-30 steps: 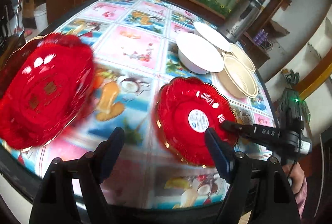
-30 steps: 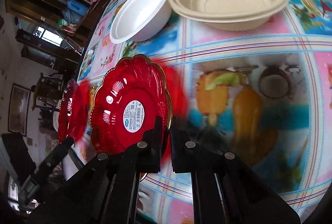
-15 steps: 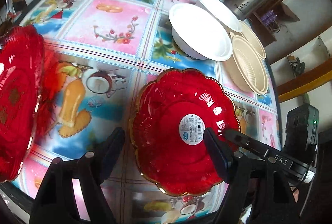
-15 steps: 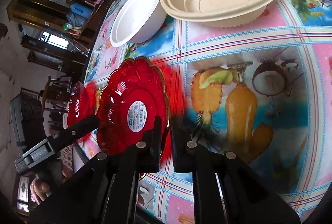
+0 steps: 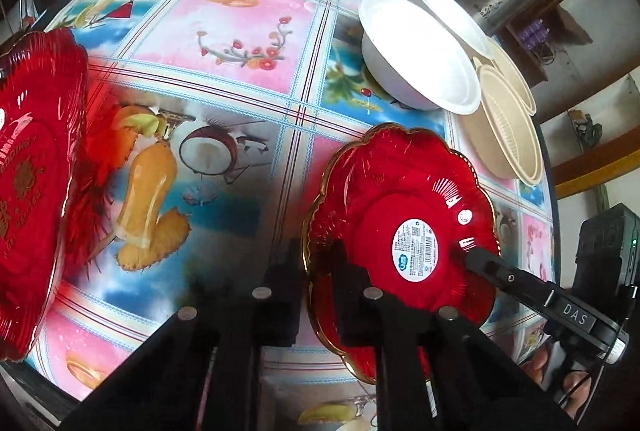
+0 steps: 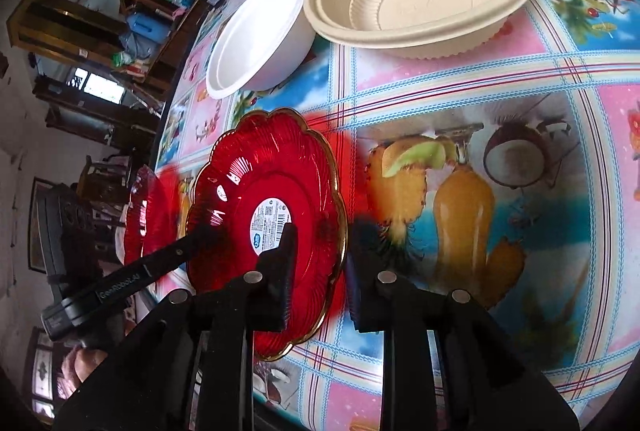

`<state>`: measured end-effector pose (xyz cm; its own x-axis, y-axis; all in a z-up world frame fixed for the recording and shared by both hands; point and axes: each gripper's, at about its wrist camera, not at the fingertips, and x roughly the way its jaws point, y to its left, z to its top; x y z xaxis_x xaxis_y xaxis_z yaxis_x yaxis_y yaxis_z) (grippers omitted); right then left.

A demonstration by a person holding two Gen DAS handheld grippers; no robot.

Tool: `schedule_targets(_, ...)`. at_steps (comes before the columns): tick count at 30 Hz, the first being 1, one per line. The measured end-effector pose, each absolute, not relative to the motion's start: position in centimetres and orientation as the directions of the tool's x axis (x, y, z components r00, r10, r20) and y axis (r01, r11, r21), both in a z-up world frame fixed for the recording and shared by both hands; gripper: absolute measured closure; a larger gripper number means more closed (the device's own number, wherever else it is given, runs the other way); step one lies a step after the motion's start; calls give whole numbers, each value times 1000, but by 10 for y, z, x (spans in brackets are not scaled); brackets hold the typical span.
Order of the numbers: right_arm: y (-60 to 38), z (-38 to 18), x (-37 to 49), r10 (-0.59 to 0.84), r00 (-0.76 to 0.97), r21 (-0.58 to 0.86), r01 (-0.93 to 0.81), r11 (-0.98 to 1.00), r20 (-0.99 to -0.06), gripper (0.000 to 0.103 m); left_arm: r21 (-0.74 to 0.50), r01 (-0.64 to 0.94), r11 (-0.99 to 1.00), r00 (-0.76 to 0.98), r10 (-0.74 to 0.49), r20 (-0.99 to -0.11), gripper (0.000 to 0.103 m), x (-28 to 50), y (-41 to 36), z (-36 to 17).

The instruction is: Organize plates and bowls

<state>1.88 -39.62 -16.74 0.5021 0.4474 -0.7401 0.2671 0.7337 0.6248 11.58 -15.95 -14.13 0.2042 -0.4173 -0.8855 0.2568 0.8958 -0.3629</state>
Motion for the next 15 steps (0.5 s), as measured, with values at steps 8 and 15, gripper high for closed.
schedule_targets(8,-401,-170,17,397,535,606,299,737,-746,97,-311,304,900,256,-392,-884,91,110,-166,-140)
schedule_targets(15,-395,-160,11,340,544,553,292,780,-767,97,-311,322,894,265,-401,-877,91,106,-165,-134)
